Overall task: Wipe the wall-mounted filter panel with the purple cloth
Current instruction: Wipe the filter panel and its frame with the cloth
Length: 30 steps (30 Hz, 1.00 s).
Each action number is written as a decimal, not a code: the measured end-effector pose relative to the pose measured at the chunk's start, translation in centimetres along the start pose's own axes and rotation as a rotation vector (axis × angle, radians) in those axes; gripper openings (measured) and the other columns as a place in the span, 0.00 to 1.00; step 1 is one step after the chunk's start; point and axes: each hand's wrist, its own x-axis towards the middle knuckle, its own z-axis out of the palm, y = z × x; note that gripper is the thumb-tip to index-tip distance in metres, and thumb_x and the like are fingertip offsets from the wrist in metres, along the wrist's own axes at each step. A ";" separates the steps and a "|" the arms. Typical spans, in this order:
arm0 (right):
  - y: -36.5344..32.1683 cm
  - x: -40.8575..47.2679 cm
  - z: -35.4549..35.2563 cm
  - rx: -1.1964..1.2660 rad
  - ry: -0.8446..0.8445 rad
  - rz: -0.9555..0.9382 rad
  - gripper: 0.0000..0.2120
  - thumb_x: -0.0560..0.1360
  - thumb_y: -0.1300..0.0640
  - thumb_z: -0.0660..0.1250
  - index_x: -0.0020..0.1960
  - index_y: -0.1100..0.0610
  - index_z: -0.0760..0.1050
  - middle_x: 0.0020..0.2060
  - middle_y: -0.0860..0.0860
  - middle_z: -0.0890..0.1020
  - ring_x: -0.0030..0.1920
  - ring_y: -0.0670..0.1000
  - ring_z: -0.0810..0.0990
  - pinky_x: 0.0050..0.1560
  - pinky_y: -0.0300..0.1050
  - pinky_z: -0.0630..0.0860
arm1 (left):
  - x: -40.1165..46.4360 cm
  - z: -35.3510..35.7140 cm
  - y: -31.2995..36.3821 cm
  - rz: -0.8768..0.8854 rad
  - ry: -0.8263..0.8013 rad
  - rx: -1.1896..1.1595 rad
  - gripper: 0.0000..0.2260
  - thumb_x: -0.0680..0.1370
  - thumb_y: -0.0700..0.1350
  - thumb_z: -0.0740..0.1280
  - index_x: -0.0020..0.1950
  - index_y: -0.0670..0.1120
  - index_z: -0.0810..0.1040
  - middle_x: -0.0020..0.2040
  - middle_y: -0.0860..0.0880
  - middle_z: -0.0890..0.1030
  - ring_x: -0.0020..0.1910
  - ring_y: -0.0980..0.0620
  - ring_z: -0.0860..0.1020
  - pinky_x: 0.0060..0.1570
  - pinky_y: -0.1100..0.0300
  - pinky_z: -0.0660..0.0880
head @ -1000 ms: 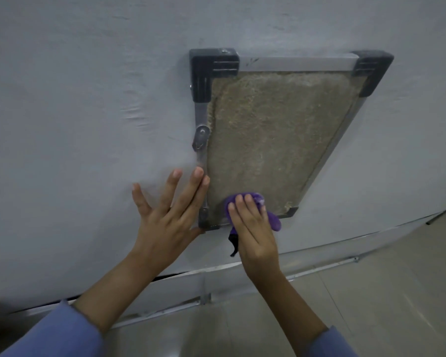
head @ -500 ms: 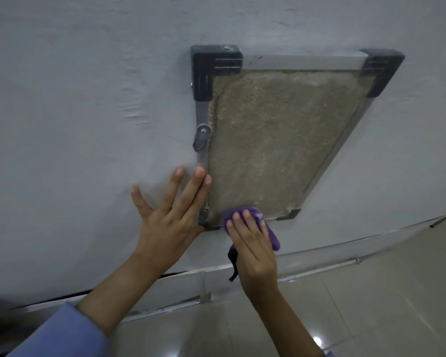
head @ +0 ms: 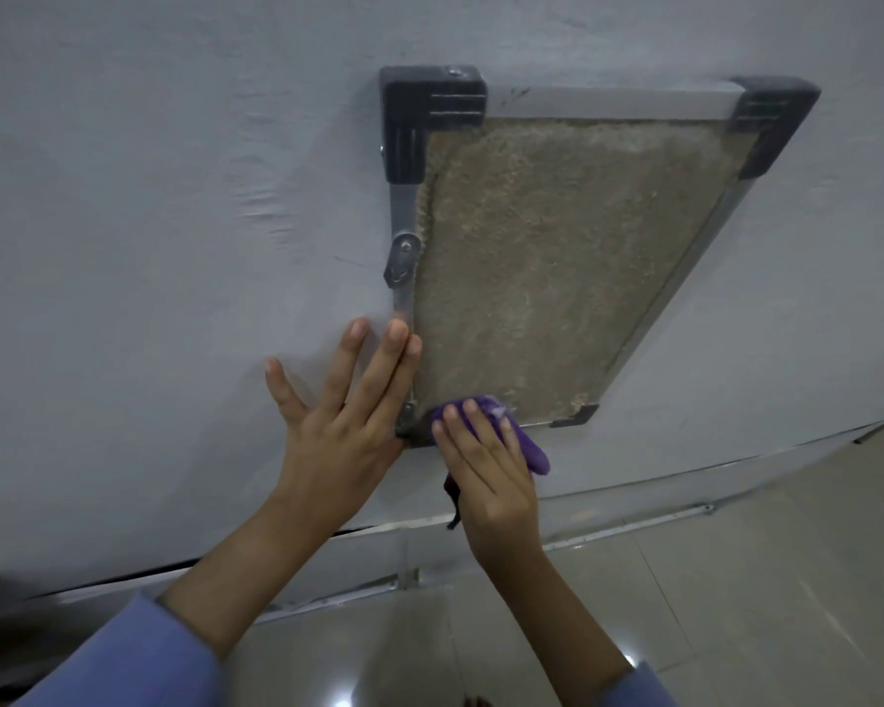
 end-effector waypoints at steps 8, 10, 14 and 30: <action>1.6 -0.7 -3.6 -0.008 -0.015 0.084 0.13 0.79 0.66 0.57 0.62 0.66 0.72 0.62 0.61 0.75 0.66 0.59 0.72 0.72 0.55 0.63 | -0.1 -0.4 -0.1 0.019 -0.027 0.007 0.59 0.61 0.58 0.78 0.78 0.44 0.43 0.78 0.47 0.38 0.77 0.46 0.40 0.60 0.24 0.53; 2.4 0.8 -4.1 -0.042 0.077 0.131 0.14 0.83 0.63 0.53 0.63 0.67 0.72 0.63 0.62 0.73 0.67 0.60 0.71 0.74 0.52 0.60 | 0.0 -0.5 0.0 0.006 -0.025 -0.009 0.59 0.61 0.56 0.78 0.78 0.43 0.43 0.78 0.47 0.38 0.77 0.46 0.40 0.54 0.24 0.59; 2.2 2.2 -2.4 -0.191 0.081 0.150 0.17 0.76 0.62 0.66 0.63 0.67 0.70 0.62 0.64 0.73 0.65 0.64 0.71 0.67 0.58 0.68 | 0.1 -0.3 0.0 0.006 -0.025 -0.029 0.59 0.60 0.55 0.79 0.78 0.43 0.43 0.78 0.47 0.38 0.77 0.46 0.40 0.54 0.24 0.56; 2.4 -1.8 -1.2 -0.046 -0.035 0.198 0.16 0.83 0.60 0.52 0.63 0.66 0.72 0.64 0.61 0.73 0.70 0.58 0.66 0.73 0.46 0.60 | 0.1 -0.2 -0.2 0.025 -0.003 -0.040 0.55 0.64 0.55 0.76 0.78 0.42 0.44 0.78 0.47 0.38 0.77 0.46 0.40 0.55 0.25 0.53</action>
